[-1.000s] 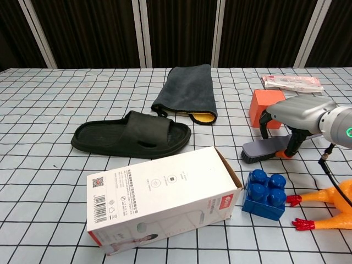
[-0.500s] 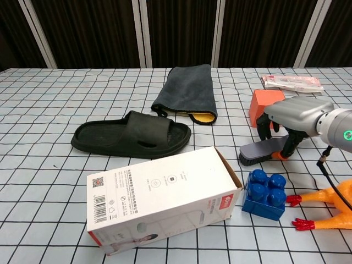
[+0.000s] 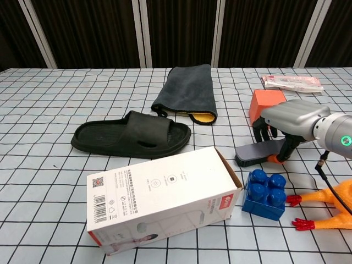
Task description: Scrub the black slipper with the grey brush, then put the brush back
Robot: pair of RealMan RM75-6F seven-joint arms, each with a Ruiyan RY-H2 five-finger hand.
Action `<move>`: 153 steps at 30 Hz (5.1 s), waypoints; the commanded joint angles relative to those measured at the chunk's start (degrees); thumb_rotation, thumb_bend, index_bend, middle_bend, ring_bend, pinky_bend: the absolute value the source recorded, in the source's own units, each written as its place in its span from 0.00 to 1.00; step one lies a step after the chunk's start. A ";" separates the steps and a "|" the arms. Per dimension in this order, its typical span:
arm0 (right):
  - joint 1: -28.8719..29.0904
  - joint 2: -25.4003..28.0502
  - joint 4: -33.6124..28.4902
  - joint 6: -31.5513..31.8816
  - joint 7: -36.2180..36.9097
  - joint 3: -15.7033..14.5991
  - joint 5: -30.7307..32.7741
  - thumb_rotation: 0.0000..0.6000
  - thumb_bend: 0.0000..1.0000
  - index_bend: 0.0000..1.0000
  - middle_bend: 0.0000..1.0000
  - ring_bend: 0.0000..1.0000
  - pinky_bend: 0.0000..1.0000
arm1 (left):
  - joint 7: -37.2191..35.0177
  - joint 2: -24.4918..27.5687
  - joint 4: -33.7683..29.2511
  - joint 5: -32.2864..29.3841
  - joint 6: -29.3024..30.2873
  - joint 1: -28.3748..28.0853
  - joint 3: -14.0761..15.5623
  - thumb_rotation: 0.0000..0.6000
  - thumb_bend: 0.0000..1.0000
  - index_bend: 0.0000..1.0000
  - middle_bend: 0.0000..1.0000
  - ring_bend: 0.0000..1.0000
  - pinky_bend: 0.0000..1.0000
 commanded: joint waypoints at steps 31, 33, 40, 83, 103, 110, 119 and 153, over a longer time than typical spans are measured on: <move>1.05 6.28 -9.76 -2.05 5.49 3.38 -3.35 1.00 0.78 0.93 0.65 0.61 0.70 | 1.03 -2.80 2.21 5.42 -4.78 -4.85 1.01 0.92 0.42 0.00 0.05 0.01 0.08; 2.01 6.76 -11.46 -2.75 4.73 3.93 -2.47 1.00 0.78 0.93 0.65 0.61 0.70 | 2.04 -2.24 0.73 3.08 -8.44 -6.39 0.16 0.92 0.44 0.00 0.06 0.01 0.08; 5.41 6.01 -14.84 -3.60 1.64 5.22 0.23 1.00 0.78 0.93 0.65 0.61 0.70 | 2.93 -1.21 -4.90 -4.44 -19.81 -12.28 -2.99 0.91 0.51 0.00 0.05 0.01 0.08; 21.86 -13.85 6.45 -7.46 5.42 11.88 9.63 1.00 0.78 0.93 0.65 0.61 0.70 | 6.71 -9.29 3.96 -21.41 -40.53 -26.61 -3.90 0.89 0.54 0.00 0.07 0.01 0.06; 23.87 -19.66 13.93 -5.63 3.58 12.14 10.31 1.00 0.78 0.94 0.66 0.63 0.71 | 5.06 -8.63 3.43 -21.83 -40.81 -27.66 -2.51 0.87 0.54 0.00 0.06 0.01 0.06; 23.12 -19.04 15.02 -5.53 2.00 11.46 12.04 1.00 0.78 0.94 0.66 0.63 0.71 | 5.28 -8.45 3.41 -22.22 -40.48 -27.73 -1.96 0.86 0.54 0.00 0.06 0.01 0.06; 22.37 -17.51 13.82 -4.91 1.18 11.54 12.65 1.00 0.78 0.94 0.66 0.63 0.71 | 5.79 -8.40 3.00 -22.81 -40.01 -27.92 -1.53 0.86 0.54 0.00 0.06 0.01 0.06; 25.05 -23.18 17.78 -4.02 -5.06 10.87 15.25 1.00 0.78 0.94 0.66 0.63 0.71 | 5.89 -9.49 3.34 -23.97 -39.42 -28.75 -0.51 0.86 0.54 0.00 0.07 0.01 0.06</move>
